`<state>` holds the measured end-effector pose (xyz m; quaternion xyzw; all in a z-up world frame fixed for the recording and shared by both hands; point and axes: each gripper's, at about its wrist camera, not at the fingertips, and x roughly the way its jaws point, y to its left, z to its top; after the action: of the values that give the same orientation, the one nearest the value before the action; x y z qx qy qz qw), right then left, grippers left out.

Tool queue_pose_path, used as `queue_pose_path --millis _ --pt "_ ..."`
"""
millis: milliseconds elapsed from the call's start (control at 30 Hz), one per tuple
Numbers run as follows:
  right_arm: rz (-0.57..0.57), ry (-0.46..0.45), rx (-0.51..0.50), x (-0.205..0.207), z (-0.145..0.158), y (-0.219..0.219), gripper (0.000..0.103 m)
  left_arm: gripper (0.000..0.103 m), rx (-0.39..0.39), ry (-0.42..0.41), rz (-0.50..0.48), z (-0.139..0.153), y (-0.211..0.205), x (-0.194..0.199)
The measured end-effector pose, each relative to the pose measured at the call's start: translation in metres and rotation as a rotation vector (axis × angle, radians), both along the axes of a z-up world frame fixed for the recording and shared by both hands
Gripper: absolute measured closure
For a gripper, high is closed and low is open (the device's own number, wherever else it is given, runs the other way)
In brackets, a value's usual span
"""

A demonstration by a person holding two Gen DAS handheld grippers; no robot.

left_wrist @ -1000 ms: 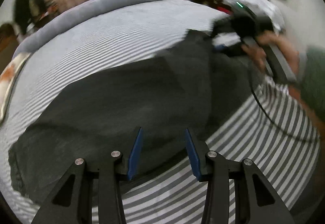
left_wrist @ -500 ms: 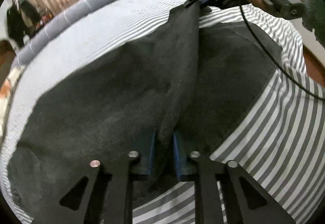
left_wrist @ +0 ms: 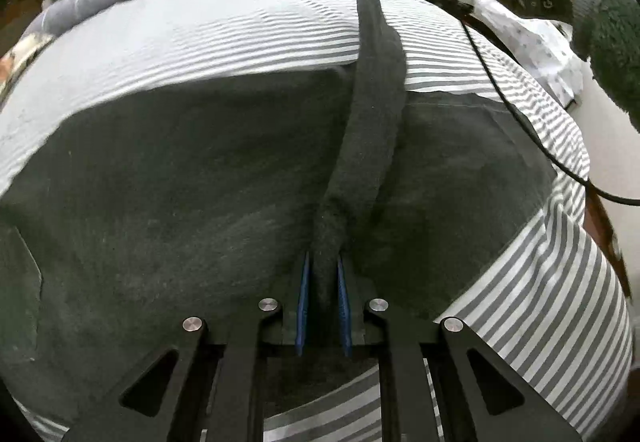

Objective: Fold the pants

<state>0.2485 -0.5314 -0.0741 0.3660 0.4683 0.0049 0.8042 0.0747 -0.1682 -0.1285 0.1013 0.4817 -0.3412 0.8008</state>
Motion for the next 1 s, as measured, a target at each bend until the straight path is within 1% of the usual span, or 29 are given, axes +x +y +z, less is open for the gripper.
queue_pose_path --millis 67,133,200,267,300,333,400,433,533,600,667,700,733,867,1000 --pt "-0.001 -0.004 -0.047 -0.003 0.003 -0.002 0.054 0.089 -0.008 0.003 0.011 -0.001 0.002 0.002" --pt "-0.003 -0.012 -0.064 -0.014 0.0 -0.006 0.054 0.089 -0.01 0.0 0.004 -0.001 0.002 0.002" --pt "-0.028 0.003 -0.058 -0.027 -0.01 -0.013 0.054 0.089 -0.015 0.004 0.005 -0.002 0.001 0.005" --pt "-0.052 0.035 -0.042 -0.039 -0.028 -0.024 0.054 0.089 -0.023 0.006 0.008 -0.002 0.003 0.006" --pt "-0.064 0.05 -0.031 -0.042 -0.036 -0.027 0.055 0.089 -0.026 0.007 0.01 -0.002 0.003 0.006" --pt "-0.084 0.072 0.006 -0.048 -0.051 -0.034 0.057 0.089 -0.026 0.005 0.01 -0.002 0.003 0.007" --pt "-0.111 0.088 0.074 -0.053 -0.069 -0.039 0.062 0.089 -0.018 -0.004 0.005 -0.003 0.0 0.005" --pt "-0.127 0.089 0.117 -0.055 -0.081 -0.041 0.064 0.089 -0.015 -0.006 0.004 -0.003 0.0 0.005" --pt "-0.149 0.062 0.162 -0.053 -0.092 -0.04 0.065 0.089 -0.018 0.004 0.008 -0.003 0.001 0.007" --pt "-0.146 0.039 0.179 -0.048 -0.094 -0.039 0.066 0.089 -0.023 0.012 0.014 -0.003 0.001 0.008" --pt "-0.128 0.038 0.177 -0.04 -0.095 -0.037 0.074 0.089 -0.023 0.015 0.017 -0.003 0.002 0.009" --pt "-0.126 0.039 0.165 -0.037 -0.094 -0.037 0.088 0.089 -0.023 0.017 0.019 -0.003 0.002 0.01" --pt "-0.127 0.038 0.15 -0.035 -0.092 -0.037 0.093 0.089 -0.025 0.019 0.021 -0.003 0.002 0.011" --pt "-0.126 0.007 0.089 -0.032 -0.074 -0.041 0.095 0.089 -0.03 0.025 0.024 -0.002 0.004 0.011" --pt "-0.082 0.003 0.078 -0.026 -0.067 -0.038 0.095 0.089 -0.034 0.025 0.028 -0.003 0.005 0.011"
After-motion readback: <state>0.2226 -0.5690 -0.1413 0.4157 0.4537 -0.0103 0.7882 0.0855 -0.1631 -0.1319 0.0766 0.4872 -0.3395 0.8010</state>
